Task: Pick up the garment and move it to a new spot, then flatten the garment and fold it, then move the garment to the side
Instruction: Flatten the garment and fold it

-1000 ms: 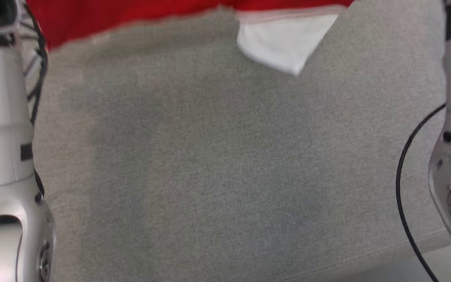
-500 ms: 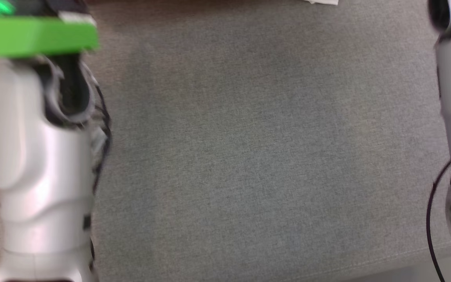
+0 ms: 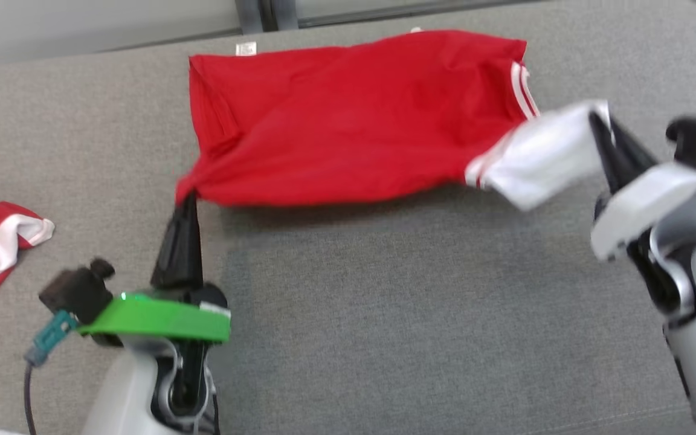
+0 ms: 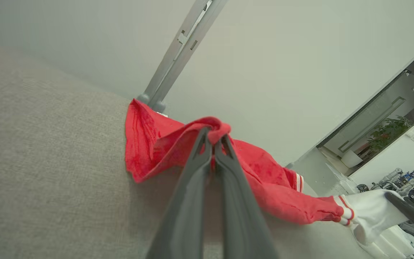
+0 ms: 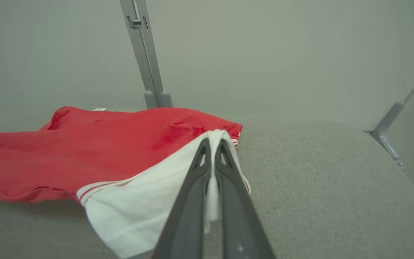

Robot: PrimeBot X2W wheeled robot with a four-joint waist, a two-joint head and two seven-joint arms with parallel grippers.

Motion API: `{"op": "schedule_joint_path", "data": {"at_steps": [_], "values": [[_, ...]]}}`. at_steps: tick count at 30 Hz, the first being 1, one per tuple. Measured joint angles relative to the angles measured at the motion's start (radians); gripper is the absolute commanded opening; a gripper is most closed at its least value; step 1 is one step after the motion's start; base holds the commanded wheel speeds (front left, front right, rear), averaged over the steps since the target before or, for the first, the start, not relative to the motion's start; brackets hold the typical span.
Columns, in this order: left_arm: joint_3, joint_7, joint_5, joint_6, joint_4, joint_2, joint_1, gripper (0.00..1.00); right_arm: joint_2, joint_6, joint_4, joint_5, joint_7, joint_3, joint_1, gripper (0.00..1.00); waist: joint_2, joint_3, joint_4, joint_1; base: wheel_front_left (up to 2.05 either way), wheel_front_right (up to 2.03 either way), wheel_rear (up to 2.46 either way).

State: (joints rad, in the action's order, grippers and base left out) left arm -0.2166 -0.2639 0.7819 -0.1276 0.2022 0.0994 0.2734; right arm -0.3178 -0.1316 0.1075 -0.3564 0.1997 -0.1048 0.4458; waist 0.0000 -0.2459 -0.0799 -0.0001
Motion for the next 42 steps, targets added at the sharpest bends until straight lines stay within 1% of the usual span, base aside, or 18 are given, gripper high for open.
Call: {"op": "schedule_joint_path", "data": {"at_steps": [1, 4, 7, 10, 14, 17, 23, 26, 28, 30, 36, 39, 42], "values": [[-0.008, 0.000, 0.006, 0.000, 0.006, 0.006, -0.022, 0.00, 0.006, 0.000, -0.014, -0.001, 0.035, 0.016, -0.040, 0.00, 0.0000, 0.011, 0.001, 0.0000, 0.00, 0.00, 0.00], [-0.025, 0.000, 0.029, 0.000, 0.036, 0.015, -0.085, 0.00, 0.054, 0.000, -0.066, -0.001, 0.149, 0.073, -0.175, 0.00, 0.0000, 0.054, 0.007, 0.0000, 0.00, 0.00, 0.00], [-0.034, 0.000, 0.045, 0.000, 0.067, 0.020, -0.123, 0.00, 0.102, 0.001, -0.120, 0.006, 0.246, 0.130, -0.266, 0.00, 0.0000, 0.091, 0.012, 0.0000, 0.00, 0.00, 0.00], [-0.047, 0.002, 0.078, 0.000, 0.099, 0.026, -0.164, 0.00, 0.140, 0.000, -0.170, 0.040, 0.335, 0.181, -0.344, 0.00, 0.0000, 0.126, 0.014, 0.0000, 0.00, 0.00, 0.00], [-0.066, 0.039, 0.102, 0.000, 0.142, 0.039, -0.213, 0.00, 0.181, 0.000, -0.221, 0.077, 0.420, 0.233, -0.415, 0.00, 0.0000, 0.166, 0.014, 0.0000, 0.00, 0.00, 0.00], [-0.080, 0.063, 0.133, 0.000, 0.159, 0.039, -0.243, 0.00, 0.198, 0.000, -0.230, 0.107, 0.457, 0.267, -0.461, 0.00, 0.0000, 0.192, 0.014, 0.0000, 0.00, 0.00, 0.00], [-0.101, 0.108, 0.148, 0.000, 0.186, 0.051, -0.298, 0.00, 0.233, 0.000, -0.226, 0.125, 0.499, 0.302, -0.535, 0.00, 0.0000, 0.236, 0.016, 0.0000, 0.00, 0.00, 0.00], [-0.104, 0.114, 0.147, 0.004, 0.183, 0.061, -0.311, 0.00, 0.240, 0.000, -0.227, 0.135, 0.506, 0.321, -0.555, 0.00, 0.0000, 0.250, 0.020, -0.0001, 0.00, 0.00, 0.00], [-0.112, 0.129, 0.146, 0.007, 0.183, 0.068, -0.324, 0.00, 0.244, 0.000, -0.227, 0.139, 0.532, 0.324, -0.573, 0.00, 0.0000, 0.256, 0.024, 0.0000, 0.00, 0.00, 0.00], [-0.121, 0.144, 0.140, 0.014, 0.185, 0.075, -0.336, 0.00, 0.244, 0.000, -0.229, 0.145, 0.561, 0.326, -0.590, 0.00, 0.0000, 0.261, 0.028, 0.0000, 0.00, 0.00, 0.00], [-0.135, 0.203, 0.145, 0.052, 0.188, 0.090, -0.379, 0.00, 0.242, 0.000, -0.248, 0.161, 0.633, 0.332, -0.626, 0.00, 0.0000, 0.266, 0.031, 0.0000, 0.00, 0.00, 0.00], [-0.135, 0.232, 0.157, 0.072, 0.184, 0.096, -0.398, 0.00, 0.239, 0.000, -0.257, 0.151, 0.649, 0.320, -0.632, 0.00, 0.0000, 0.264, 0.031, 0.0000, 0.00, 0.00, 0.00], [-0.129, 0.242, 0.175, 0.080, 0.165, 0.095, -0.416, 0.00, 0.237, 0.000, -0.267, 0.142, 0.654, 0.323, -0.645, 0.00, 0.0000, 0.261, 0.031, 0.0000, 0.00, 0.00, 0.00]]}}
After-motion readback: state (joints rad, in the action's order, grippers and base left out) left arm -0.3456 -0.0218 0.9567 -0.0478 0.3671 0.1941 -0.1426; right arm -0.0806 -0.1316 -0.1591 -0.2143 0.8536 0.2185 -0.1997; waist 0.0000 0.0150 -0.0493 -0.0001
